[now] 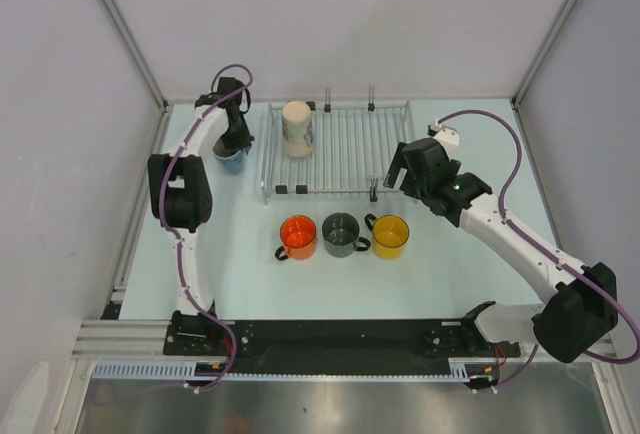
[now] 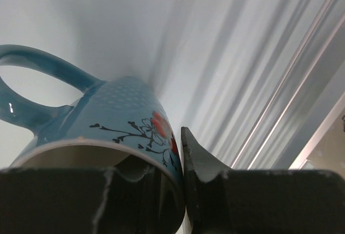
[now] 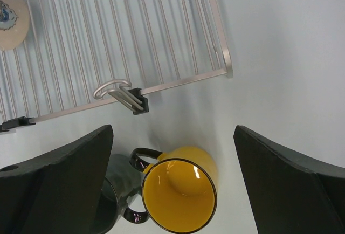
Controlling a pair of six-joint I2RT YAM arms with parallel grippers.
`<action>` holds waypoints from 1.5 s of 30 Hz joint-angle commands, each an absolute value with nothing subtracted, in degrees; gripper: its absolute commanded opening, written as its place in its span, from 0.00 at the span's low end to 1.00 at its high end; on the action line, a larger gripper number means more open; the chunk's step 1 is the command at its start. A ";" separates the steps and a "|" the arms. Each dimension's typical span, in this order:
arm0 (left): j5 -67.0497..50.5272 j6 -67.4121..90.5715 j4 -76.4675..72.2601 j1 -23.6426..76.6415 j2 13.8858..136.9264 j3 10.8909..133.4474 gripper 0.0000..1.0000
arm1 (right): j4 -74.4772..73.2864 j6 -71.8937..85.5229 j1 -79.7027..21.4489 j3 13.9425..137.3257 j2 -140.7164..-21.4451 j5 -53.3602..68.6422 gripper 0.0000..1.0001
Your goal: Unload the cups from the dish rack
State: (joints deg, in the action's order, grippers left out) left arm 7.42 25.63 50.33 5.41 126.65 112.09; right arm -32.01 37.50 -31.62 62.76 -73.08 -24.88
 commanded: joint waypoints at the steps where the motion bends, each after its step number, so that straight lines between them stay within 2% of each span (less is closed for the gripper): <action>1: 7.65 26.80 50.88 4.40 127.18 115.49 0.00 | -31.11 37.79 -31.38 62.31 -72.95 -23.73 1.00; 10: 6.77 27.42 51.59 4.04 127.35 115.40 0.02 | -31.03 37.35 -31.38 62.40 -72.33 -23.64 1.00; 17: 7.29 27.51 52.03 4.04 125.60 117.42 0.39 | -30.85 37.35 -31.29 62.31 -72.86 -22.76 1.00; 26: 5.10 28.83 52.38 4.30 120.77 120.15 0.54 | -30.41 36.91 -31.46 62.67 -72.95 -22.50 1.00; 30: 5.80 28.92 50.55 6.06 115.25 117.52 0.56 | -30.50 36.74 -31.64 62.49 -72.69 -22.76 1.00; 38: 4.39 27.87 42.63 11.85 104.51 109.52 0.71 | -31.37 36.13 -32.69 63.02 -71.37 -24.26 1.00; 39: 4.66 27.25 41.15 12.65 103.89 108.73 0.74 | -31.55 35.95 -32.70 63.10 -71.02 -24.69 1.00; 40: 5.09 26.46 40.52 13.53 103.10 108.55 0.91 | -31.73 35.69 -32.70 63.11 -70.84 -24.96 1.00; 41: 5.97 24.71 40.00 15.28 103.10 108.54 0.99 | -31.90 35.42 -32.78 63.19 -70.58 -25.05 1.00; 45: 11.42 19.43 36.57 19.94 103.36 106.00 1.00 | -32.52 35.24 -33.13 63.28 -69.87 -25.31 1.00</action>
State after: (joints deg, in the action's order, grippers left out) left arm 6.98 25.15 41.78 16.16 104.38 109.14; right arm -32.18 36.47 -32.60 62.37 -71.99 -23.42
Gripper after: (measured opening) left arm 0.996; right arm 0.995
